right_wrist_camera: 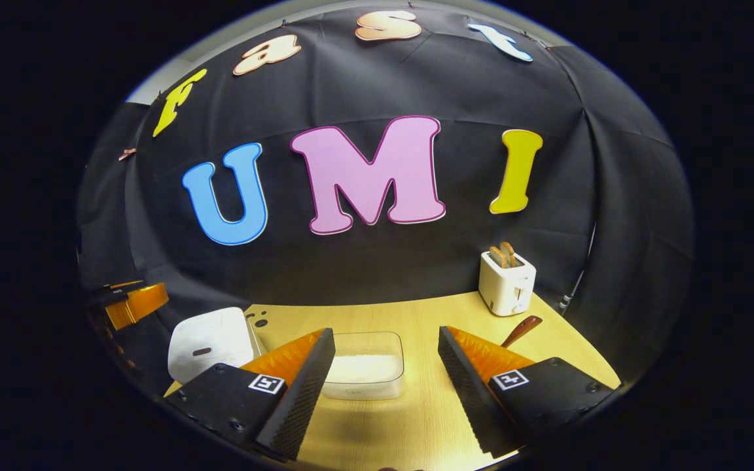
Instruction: Close the left gripper, press the button to open the rice cooker; take a wooden spoon from the chopstick holder with the right hand, scoop a spoonful of rice and pour it into the rice cooker, then put the wooden spoon back into the chopstick holder.
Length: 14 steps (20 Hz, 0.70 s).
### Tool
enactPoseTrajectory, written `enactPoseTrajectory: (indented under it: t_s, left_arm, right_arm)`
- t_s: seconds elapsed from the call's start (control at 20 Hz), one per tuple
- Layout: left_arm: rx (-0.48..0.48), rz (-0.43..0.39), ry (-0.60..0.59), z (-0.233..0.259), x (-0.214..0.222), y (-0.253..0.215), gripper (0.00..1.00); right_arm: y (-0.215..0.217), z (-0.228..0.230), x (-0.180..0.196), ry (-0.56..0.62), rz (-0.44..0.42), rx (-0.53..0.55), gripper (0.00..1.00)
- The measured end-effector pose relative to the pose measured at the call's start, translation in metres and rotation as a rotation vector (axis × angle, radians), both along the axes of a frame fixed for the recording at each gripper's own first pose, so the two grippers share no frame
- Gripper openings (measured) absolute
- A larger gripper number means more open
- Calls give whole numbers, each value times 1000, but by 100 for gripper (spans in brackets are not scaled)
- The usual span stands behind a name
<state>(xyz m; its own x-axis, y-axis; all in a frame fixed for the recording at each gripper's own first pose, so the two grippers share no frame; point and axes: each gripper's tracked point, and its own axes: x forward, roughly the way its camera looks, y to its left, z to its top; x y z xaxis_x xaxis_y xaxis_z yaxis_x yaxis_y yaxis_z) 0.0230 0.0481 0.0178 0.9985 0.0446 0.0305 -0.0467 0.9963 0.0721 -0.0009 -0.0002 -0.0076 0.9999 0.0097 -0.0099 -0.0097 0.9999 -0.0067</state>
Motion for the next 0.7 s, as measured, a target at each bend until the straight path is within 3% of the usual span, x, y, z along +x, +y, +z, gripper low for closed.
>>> enactPoseTrajectory:
  t_s: [0.25,0.3,0.4,0.45,0.55,0.7]
  left_arm:
    - [-52,-15,27,-4,7,23,52]
    - [-61,-14,33,-5,8,27,36]
    - [-82,-10,54,-12,14,35,20]
    - [-90,-14,68,-15,16,36,19]
    - [-106,-31,106,-24,20,37,5]
    - [-174,-87,164,-41,25,30,5]
  right_arm:
    - [5,-3,0,13,4,-8,98]
    - [5,-4,-1,15,3,-11,99]
    - [7,-6,-1,21,2,-14,98]
    - [7,-8,-2,24,1,-17,98]
    - [6,-10,-4,30,-3,-20,98]
    - [4,-12,-5,35,-16,-16,99]
